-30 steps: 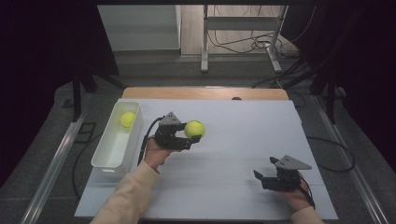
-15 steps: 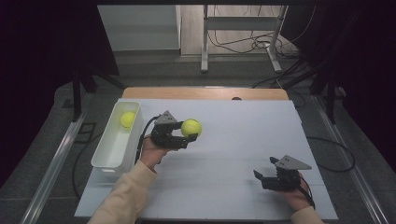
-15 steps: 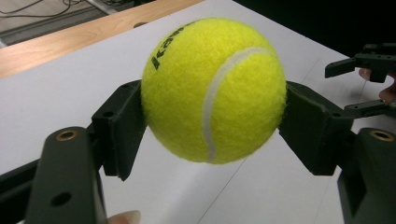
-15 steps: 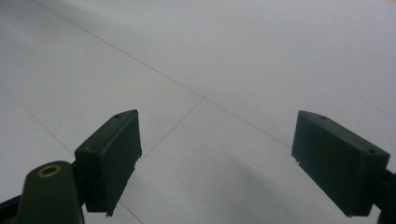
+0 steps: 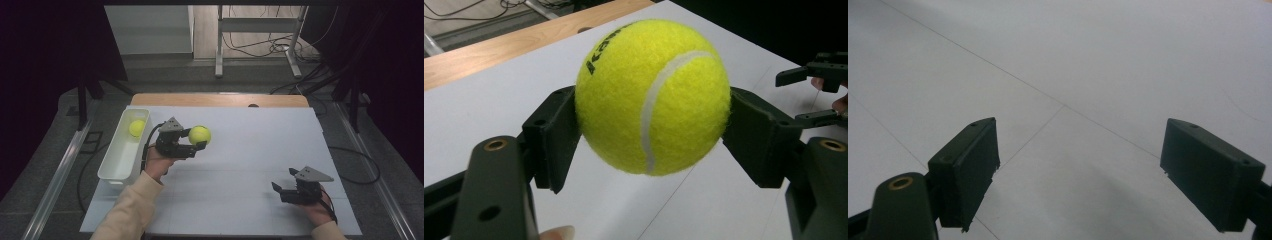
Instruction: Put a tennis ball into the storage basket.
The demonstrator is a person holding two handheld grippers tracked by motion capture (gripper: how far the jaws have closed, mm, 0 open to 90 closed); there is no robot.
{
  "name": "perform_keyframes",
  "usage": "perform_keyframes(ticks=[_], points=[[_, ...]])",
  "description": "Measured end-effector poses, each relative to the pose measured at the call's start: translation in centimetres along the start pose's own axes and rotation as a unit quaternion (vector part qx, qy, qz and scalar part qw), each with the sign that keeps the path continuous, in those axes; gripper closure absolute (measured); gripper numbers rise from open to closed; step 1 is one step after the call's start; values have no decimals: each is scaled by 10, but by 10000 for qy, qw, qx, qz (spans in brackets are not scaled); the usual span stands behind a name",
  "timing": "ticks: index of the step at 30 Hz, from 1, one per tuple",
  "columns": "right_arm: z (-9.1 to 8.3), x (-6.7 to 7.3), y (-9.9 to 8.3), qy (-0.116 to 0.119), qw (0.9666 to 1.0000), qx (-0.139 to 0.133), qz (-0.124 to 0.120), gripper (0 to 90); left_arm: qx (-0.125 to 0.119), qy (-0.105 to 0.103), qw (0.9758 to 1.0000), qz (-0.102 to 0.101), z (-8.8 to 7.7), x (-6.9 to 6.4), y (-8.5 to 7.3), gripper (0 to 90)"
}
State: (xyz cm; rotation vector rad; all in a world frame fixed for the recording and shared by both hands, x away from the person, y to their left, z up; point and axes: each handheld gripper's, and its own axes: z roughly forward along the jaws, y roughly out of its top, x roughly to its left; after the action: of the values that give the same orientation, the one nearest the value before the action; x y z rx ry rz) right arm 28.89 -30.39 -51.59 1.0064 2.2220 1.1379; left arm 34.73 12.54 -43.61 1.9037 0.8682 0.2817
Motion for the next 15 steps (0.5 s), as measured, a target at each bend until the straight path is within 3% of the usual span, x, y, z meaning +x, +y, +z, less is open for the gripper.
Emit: perform_keyframes(ticks=[15], points=[[0,0,0,-16,10000,8,3,162,-65,186,9998,-48,-20,9,-2,274]])
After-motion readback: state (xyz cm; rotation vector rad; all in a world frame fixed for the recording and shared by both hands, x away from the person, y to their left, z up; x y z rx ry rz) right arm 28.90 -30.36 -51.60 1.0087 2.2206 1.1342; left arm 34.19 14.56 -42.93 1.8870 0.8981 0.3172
